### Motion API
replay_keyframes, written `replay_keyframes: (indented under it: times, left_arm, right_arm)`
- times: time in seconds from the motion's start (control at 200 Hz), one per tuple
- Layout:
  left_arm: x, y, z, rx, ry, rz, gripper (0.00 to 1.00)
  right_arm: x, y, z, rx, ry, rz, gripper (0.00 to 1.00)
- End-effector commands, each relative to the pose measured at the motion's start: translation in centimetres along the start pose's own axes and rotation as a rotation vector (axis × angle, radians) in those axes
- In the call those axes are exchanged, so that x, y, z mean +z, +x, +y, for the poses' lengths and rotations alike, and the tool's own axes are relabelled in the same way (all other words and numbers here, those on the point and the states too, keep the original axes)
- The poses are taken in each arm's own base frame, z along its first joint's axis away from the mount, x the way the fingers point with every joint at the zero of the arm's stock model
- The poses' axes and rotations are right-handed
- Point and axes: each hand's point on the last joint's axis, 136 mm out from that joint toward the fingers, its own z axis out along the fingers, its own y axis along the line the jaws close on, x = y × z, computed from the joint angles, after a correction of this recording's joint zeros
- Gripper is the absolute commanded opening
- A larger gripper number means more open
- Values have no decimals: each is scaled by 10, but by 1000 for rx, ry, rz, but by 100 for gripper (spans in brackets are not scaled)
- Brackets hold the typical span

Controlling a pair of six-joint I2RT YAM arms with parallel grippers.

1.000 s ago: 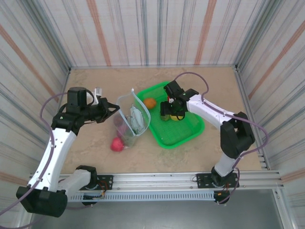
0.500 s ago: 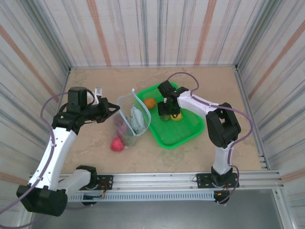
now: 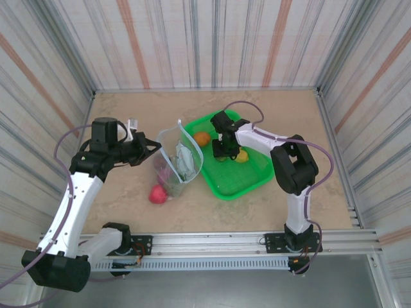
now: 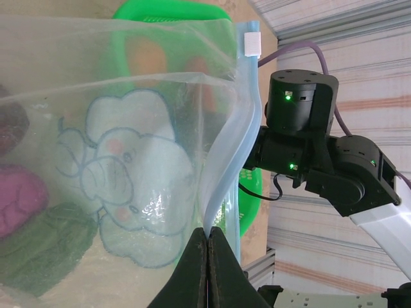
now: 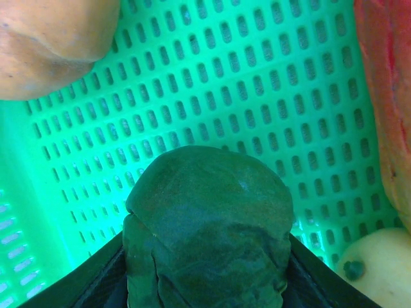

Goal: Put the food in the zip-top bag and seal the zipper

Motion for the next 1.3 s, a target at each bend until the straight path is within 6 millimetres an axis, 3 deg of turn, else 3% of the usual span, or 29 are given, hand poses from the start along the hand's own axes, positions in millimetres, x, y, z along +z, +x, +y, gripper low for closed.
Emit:
replay_keyframes:
  times: [0.0,0.135,0.426,0.566,0.656,0.797,0.987,1.298]
  left_arm:
    - [-7,1,-5,15,-5,-6,0]
    - [-9,3,-7,4,-6,7,0]
    - [-7,11,-13,-71,-10,73,0]
    - [-8,11,-17,-91,-10,72,0]
    - [-7,13,-20,-102,-6,83,0]
    - [-8,16,-25,-87,4,89,0]
    - [-12,18,-25,-70,-2,87,0]
    - [-18,21,-30,-59,15,86,0]
  right_arm:
    - [-28,-3,2,-9,-36,-46,47]
    - [-74,-7,12,62,-165,-116,48]
    - [-237,-21,52,-4,-358,-455,47]
    - [-278,-5,94,-101,-513,-502,48]
    - [-281,16,126,-208,-509,-496,48]
    - [-260,38,158,-282,-518,-426,48]
    - [-224,55,180,-311,-506,-353,48]
    - [-172,57,206,-281,-491,-249,48]
